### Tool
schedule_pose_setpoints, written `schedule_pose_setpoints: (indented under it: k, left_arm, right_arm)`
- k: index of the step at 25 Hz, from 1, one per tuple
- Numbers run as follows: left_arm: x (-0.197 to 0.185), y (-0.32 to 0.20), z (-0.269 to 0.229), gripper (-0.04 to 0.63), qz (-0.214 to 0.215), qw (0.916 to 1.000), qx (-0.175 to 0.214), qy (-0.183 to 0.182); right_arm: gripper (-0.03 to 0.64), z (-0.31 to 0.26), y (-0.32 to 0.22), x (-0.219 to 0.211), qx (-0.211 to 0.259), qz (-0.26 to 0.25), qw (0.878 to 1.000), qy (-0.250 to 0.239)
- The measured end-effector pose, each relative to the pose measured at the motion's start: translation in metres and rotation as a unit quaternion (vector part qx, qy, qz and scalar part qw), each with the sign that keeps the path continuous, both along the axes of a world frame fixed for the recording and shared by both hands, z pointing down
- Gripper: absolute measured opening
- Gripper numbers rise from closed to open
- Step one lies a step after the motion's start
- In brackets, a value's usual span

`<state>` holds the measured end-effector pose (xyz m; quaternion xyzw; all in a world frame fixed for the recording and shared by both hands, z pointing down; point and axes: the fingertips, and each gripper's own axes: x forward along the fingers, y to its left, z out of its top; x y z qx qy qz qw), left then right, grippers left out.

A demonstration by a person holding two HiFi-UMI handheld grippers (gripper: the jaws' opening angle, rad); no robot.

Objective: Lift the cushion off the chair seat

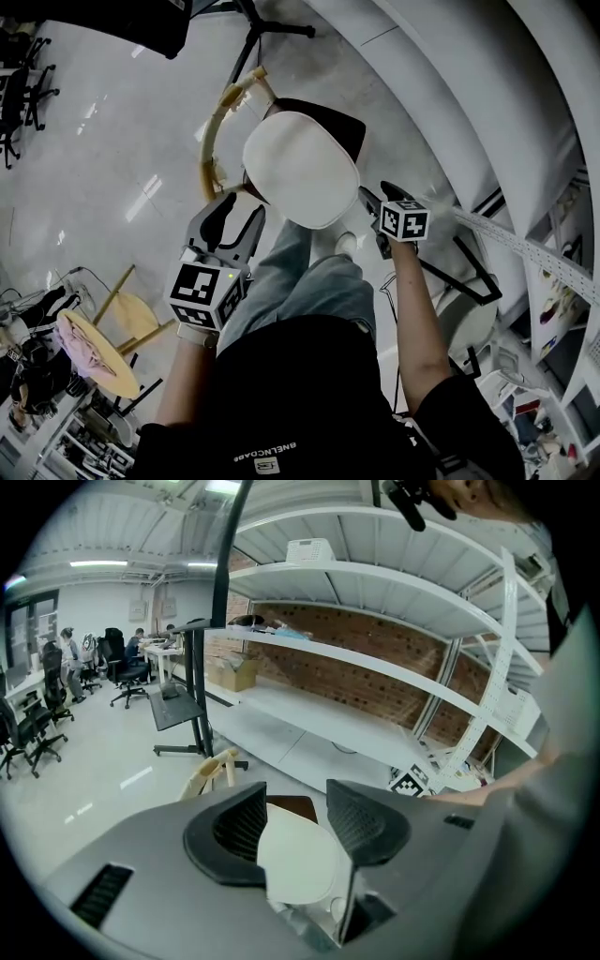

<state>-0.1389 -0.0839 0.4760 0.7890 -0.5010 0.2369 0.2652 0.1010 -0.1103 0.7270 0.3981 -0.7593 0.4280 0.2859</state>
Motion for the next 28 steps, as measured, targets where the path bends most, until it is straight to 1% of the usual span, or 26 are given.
schedule_pose_setpoints:
  k: [2, 9, 12, 17, 28]
  left_arm:
    - [-0.001, 0.002, -0.001, 0.196, -0.003, 1.0, 0.001, -0.003]
    - [-0.007, 0.017, 0.001, 0.199, -0.015, 0.9998, -0.01, -0.013]
    - [-0.012, 0.021, 0.005, 0.198, -0.028, 0.9993, -0.015, -0.018]
    - [-0.024, 0.029, 0.016, 0.199, -0.043, 0.9985, -0.027, -0.021]
    - [-0.032, 0.053, 0.053, 0.199, -0.062, 0.9954, -0.068, -0.026]
  right_arm:
    - [0.282, 0.015, 0.001, -0.001, -0.013, -0.013, 1.0, 0.01]
    - [0.382, 0.073, 0.012, -0.005, -0.071, -0.03, 0.997, 0.021]
    - [0.399, 0.096, 0.017, -0.005, -0.098, -0.038, 0.994, 0.026]
    - [0.405, 0.128, 0.021, -0.012, -0.13, -0.044, 0.99, 0.033]
    - [0.405, 0.184, 0.02, -0.012, -0.18, -0.031, 0.982, 0.046]
